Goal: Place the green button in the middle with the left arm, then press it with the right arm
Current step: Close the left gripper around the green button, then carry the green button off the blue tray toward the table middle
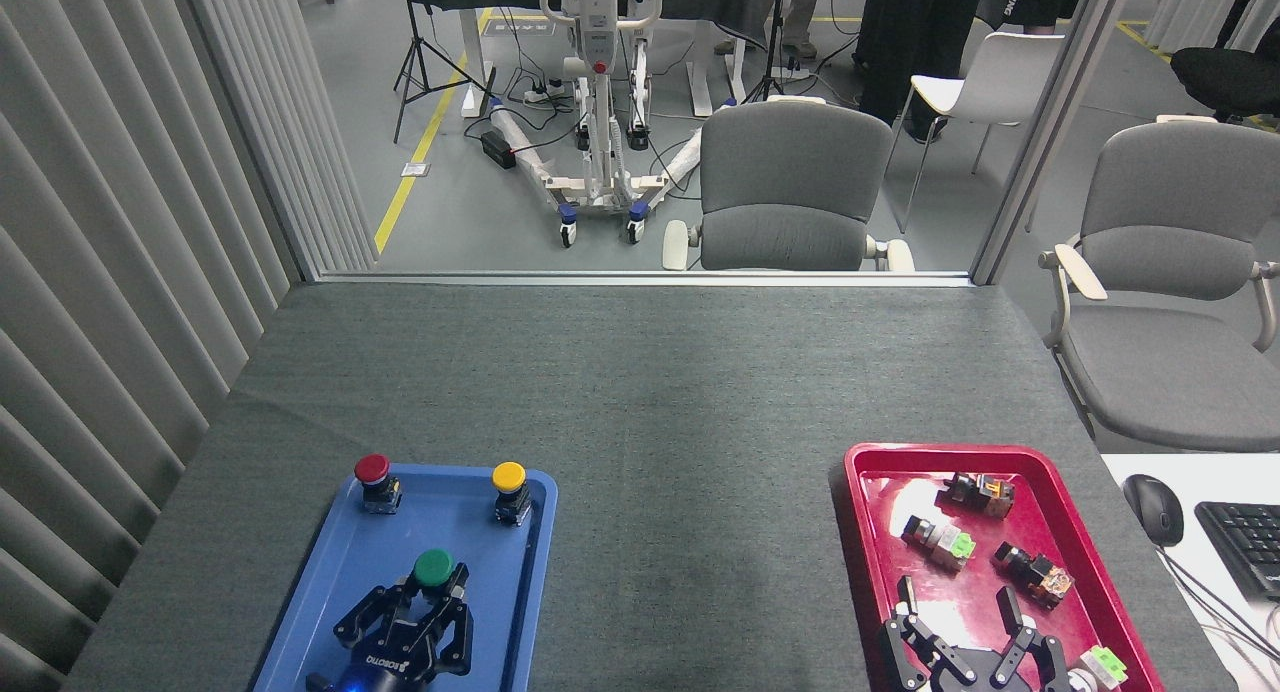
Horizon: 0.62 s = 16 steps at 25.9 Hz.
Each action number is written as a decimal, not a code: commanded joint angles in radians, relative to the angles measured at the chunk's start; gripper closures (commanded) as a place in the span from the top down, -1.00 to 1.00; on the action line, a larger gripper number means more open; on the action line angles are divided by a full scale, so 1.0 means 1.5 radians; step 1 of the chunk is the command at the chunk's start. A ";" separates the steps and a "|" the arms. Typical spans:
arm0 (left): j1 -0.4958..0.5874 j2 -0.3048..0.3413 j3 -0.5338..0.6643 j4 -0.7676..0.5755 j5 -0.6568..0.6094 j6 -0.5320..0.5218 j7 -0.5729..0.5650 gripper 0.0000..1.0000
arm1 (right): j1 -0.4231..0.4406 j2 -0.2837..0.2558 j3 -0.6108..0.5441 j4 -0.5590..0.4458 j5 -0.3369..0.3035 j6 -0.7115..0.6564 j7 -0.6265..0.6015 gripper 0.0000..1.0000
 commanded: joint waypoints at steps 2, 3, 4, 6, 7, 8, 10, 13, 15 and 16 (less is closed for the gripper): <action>-0.032 -0.009 -0.091 -0.026 -0.003 -0.046 0.005 -1.00 | 0.002 0.002 0.002 -0.008 0.000 0.001 -0.005 1.00; -0.062 -0.011 -0.133 -0.015 -0.004 -0.041 0.004 -1.00 | 0.002 0.002 0.001 -0.008 -0.001 0.001 -0.006 1.00; -0.087 -0.014 -0.170 0.001 -0.004 -0.035 -0.001 -1.00 | 0.003 0.002 0.001 -0.009 -0.001 0.003 -0.007 1.00; -0.121 -0.032 -0.207 0.057 0.001 -0.019 -0.002 -1.00 | 0.007 0.002 0.002 -0.009 -0.003 0.003 -0.007 1.00; -0.143 -0.051 -0.213 0.083 0.000 -0.019 -0.002 -1.00 | 0.008 0.001 0.002 -0.009 -0.004 0.002 -0.007 1.00; -0.162 -0.071 -0.219 0.102 -0.003 -0.018 -0.001 -1.00 | 0.008 0.001 0.002 -0.009 -0.004 0.001 -0.007 1.00; -0.192 -0.115 -0.230 0.164 -0.005 -0.013 0.006 -1.00 | 0.009 0.001 0.001 -0.009 -0.005 0.000 -0.007 1.00; -0.219 -0.131 -0.273 0.217 0.002 0.025 0.020 -1.00 | 0.013 0.001 0.002 -0.009 -0.005 -0.001 -0.006 1.00; -0.223 -0.131 -0.317 0.223 0.010 0.082 0.020 -1.00 | 0.015 0.000 0.001 -0.008 -0.005 -0.001 -0.006 1.00; -0.223 -0.131 -0.326 0.223 0.021 0.106 0.020 -1.00 | 0.015 -0.001 -0.001 -0.008 -0.005 -0.001 -0.006 1.00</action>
